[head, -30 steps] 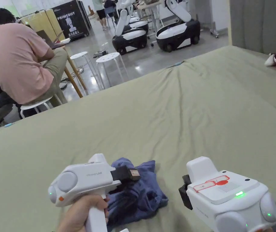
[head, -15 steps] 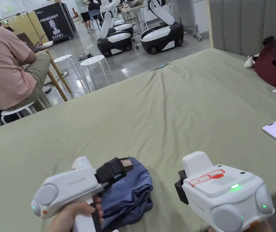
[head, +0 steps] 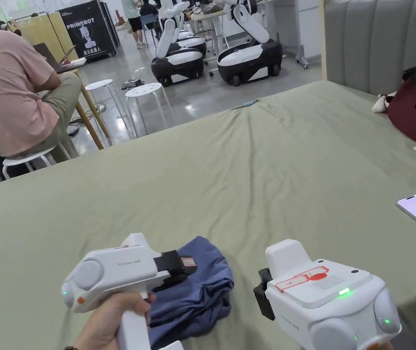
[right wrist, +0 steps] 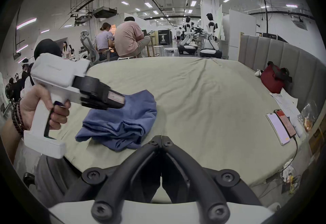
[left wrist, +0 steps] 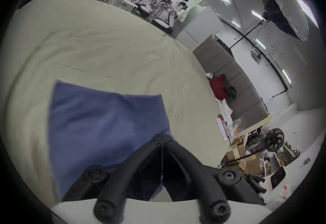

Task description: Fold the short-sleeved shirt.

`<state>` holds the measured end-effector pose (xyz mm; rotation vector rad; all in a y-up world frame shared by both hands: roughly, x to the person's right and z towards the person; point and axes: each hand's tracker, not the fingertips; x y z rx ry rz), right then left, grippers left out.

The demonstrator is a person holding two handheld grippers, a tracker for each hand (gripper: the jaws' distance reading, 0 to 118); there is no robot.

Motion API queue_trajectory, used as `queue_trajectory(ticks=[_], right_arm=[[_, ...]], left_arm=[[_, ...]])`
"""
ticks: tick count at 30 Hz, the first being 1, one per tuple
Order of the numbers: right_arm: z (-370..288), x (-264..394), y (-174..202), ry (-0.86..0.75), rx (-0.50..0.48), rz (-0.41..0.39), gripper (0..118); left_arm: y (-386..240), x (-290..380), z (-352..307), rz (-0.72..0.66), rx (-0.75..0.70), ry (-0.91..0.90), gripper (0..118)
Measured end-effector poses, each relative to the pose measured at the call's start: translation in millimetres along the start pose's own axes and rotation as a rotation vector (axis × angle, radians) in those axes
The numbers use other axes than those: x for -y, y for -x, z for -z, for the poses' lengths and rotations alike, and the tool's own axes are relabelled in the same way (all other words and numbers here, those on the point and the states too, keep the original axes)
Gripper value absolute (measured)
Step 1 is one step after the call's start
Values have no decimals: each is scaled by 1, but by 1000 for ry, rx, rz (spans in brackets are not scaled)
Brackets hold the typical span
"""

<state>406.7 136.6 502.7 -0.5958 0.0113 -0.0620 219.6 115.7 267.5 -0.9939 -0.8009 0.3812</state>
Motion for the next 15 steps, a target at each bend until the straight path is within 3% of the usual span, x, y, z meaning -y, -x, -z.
queue_trajectory(ticks=[5, 9, 13, 15], right_arm=[[-7, 7, -14, 20, 47, 13, 0], [3, 5, -26, 51, 62, 32, 0], [34, -18, -19, 58, -14, 31, 0], [60, -34, -6, 55, -98, 19, 0]], left_arm=[[4, 26, 61, -14, -57, 175, 0], [18, 37, 43, -44, 35, 106, 0], [24, 33, 4, -3, 18, 142, 0], [22, 31, -26, 64, -15, 110, 0]])
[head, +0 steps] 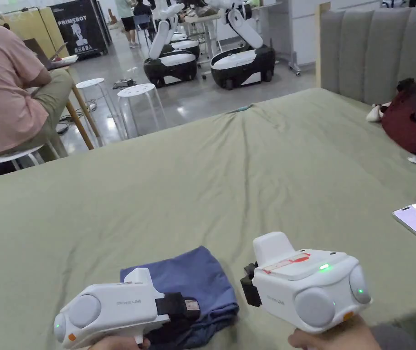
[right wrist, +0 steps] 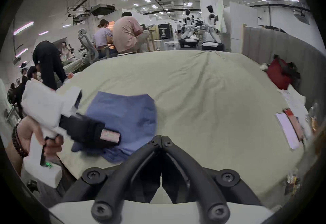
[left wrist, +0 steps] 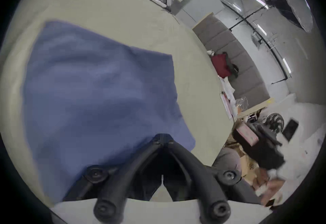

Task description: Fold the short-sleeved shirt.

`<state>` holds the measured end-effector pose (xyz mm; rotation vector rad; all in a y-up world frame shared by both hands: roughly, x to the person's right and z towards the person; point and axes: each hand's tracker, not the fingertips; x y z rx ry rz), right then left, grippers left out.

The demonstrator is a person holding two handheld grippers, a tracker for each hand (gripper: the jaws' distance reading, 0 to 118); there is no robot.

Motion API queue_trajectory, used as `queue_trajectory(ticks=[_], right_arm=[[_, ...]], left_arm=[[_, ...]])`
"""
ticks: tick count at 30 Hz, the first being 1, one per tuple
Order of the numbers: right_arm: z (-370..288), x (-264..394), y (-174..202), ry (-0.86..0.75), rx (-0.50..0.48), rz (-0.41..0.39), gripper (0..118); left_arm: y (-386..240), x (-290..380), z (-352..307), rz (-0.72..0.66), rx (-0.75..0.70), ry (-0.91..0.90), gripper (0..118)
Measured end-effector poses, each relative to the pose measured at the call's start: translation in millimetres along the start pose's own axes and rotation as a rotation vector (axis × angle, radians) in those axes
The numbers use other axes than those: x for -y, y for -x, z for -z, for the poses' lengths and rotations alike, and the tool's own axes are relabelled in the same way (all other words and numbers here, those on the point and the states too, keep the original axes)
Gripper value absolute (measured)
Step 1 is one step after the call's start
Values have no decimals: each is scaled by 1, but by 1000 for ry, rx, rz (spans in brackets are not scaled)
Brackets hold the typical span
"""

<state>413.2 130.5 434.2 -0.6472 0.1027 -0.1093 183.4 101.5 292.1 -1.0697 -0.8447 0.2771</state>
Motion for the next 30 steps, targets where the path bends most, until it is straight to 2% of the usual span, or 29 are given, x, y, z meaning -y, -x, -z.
queue_trajectory(ticks=[3, 5, 8, 9, 10, 11, 12, 13, 15, 17, 19, 23, 25, 26, 28, 30], right_arm=[[48, -18, 13, 30, -78, -45, 1], [80, -25, 12, 46, -82, -21, 2], [122, -21, 11, 188, -107, 56, 1], [137, -16, 4, 291, -85, 81, 1], [144, -11, 4, 303, -82, 68, 1], [144, -7, 4, 232, -91, 45, 1], [137, -8, 5, 208, -83, 29, 1], [134, -10, 4, 216, -80, 28, 1], [135, -11, 4, 215, -69, 12, 1], [135, -11, 3, 213, -69, 11, 1], [134, -12, -1, 210, -73, 28, 1], [132, -8, -1, 193, -78, 33, 1], [132, -6, 1, 187, -79, 35, 1], [132, -5, 0, 184, -82, 37, 1], [131, -4, 0, 176, -84, 39, 1], [130, -3, 1, 171, -86, 41, 1]], left_arm=[[12, 1, -42, -25, 31, -95, 0], [27, -1, -66, -92, 30, -154, 0], [46, -2, -92, -134, -7, -236, 3], [54, -3, -98, -166, -27, -257, 16], [61, -2, -101, -192, -35, -278, 39], [68, -1, -102, -215, -34, -309, 80], [74, 0, -101, -237, -40, -334, 108], [79, 1, -98, -255, -50, -347, 118], [85, -1, -89, -285, -18, -344, 110], [84, -5, -76, -328, 11, -306, 108], [78, -7, -59, -314, 37, -250, 104], [72, -6, -20, -264, -24, -146, 104], [71, -5, -5, -273, -45, -133, 99], [66, -6, -3, -268, -57, -149, 89], [60, -7, -3, -245, -143, -183, 59], [57, -9, -4, -231, -129, -172, 50]])
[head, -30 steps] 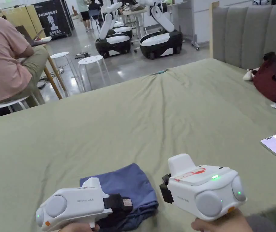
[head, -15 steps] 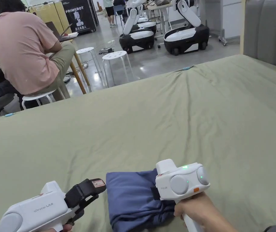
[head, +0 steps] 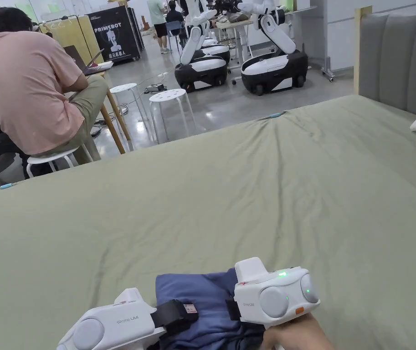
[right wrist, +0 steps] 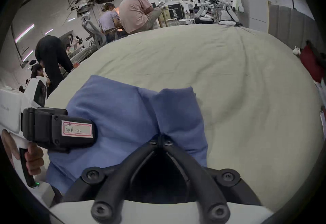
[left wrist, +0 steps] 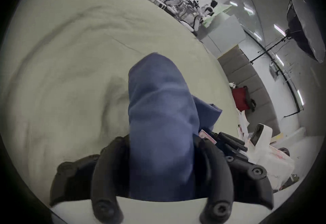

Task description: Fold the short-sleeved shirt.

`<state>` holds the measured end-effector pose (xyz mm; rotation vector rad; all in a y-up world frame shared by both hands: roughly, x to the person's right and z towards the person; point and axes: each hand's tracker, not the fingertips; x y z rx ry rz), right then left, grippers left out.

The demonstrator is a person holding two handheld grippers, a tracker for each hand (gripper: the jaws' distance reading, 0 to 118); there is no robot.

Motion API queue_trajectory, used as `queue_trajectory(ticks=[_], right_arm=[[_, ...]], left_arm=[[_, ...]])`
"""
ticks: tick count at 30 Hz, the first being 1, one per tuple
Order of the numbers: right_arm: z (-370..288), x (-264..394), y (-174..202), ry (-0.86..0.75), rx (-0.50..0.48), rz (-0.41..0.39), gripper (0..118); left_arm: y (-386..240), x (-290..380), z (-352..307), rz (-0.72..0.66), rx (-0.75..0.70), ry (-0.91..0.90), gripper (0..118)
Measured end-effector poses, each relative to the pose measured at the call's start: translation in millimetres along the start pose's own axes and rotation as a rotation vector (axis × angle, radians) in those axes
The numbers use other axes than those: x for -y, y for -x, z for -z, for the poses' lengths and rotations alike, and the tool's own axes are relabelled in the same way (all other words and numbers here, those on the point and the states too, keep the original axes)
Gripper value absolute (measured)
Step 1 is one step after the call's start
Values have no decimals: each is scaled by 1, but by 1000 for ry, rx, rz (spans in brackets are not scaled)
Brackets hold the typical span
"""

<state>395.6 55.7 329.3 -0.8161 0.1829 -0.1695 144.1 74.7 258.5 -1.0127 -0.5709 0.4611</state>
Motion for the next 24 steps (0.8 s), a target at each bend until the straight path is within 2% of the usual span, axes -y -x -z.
queue_trajectory(ticks=[1, 3, 7, 11, 15, 18, 24], right_arm=[[0, 0, 0, -1, 0, -2, 1], [0, -1, 5, 2, 10, -14, 1], [-2, -7, 24, 13, 69, -79, 2], [4, -21, 60, 24, 98, -129, 2], [21, -40, 116, -20, 75, -194, 2], [42, -64, 181, -79, 40, -261, 2], [92, -106, 320, -235, -41, -368, 3]], left_arm=[[2, -1, -2, 13, 11, 2, 44], [6, -5, -5, 14, 38, 15, 40], [23, -15, -9, -6, 104, 49, 38], [49, -33, -24, -8, 130, 51, 38], [102, -63, -67, -18, 131, -5, 38], [164, -91, -120, -36, 102, -57, 37], [288, -142, -229, -43, -77, -129, 37]])
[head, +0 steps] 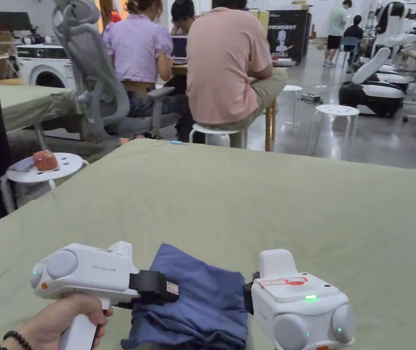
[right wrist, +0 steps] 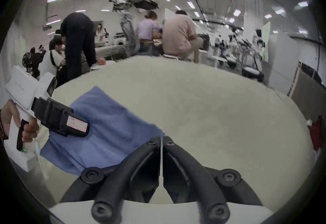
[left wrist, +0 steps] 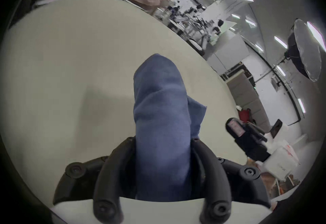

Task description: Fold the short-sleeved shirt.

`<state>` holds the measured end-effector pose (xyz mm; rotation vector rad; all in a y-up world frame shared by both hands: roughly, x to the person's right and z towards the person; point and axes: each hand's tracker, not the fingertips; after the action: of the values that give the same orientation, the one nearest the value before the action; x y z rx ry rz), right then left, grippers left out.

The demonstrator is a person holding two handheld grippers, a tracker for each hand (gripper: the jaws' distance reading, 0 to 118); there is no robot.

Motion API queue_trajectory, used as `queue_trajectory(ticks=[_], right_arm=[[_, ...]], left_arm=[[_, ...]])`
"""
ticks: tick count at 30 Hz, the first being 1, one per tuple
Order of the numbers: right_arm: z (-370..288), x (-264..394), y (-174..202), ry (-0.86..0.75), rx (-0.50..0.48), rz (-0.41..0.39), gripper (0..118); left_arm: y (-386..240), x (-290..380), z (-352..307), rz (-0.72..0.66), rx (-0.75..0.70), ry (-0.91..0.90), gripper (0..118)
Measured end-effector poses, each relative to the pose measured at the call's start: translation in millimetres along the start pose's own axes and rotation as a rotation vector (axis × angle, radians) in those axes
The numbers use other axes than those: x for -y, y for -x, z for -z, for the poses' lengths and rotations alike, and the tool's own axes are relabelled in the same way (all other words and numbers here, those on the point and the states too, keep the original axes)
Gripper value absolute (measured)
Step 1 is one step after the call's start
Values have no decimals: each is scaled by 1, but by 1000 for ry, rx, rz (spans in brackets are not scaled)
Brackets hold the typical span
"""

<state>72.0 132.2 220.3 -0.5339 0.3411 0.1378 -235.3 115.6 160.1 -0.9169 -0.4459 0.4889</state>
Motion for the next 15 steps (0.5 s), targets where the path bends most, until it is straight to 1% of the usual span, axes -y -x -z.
queue_trajectory(ticks=[1, 3, 6, 8, 9, 10, 12, 13, 15], right_arm=[[9, -7, 18, -21, 0, -11, 3], [35, -24, 55, -81, -57, -54, 3], [60, -38, 95, -79, -165, -100, 3], [71, -39, 107, -66, -199, -60, 3], [75, -37, 111, -60, -221, -53, 3], [79, -35, 112, -49, -233, -62, 3], [87, -31, 111, -36, -235, -90, 3], [90, -32, 110, -33, -230, -95, 3], [88, -32, 106, -39, -225, -98, 3]], left_arm=[[17, -8, -13, 10, -16, -15, 37], [60, -25, -44, -28, -75, -47, 37], [122, -39, -82, -126, -41, -55, 38], [155, -39, -92, -146, -40, -64, 38], [165, -38, -91, -173, -60, -61, 38], [158, -33, -84, -206, -100, -32, 38], [163, -27, -70, -200, -144, 19, 41], [161, -25, -67, -188, -126, -2, 49], [154, -24, -67, -146, -117, -88, 89]])
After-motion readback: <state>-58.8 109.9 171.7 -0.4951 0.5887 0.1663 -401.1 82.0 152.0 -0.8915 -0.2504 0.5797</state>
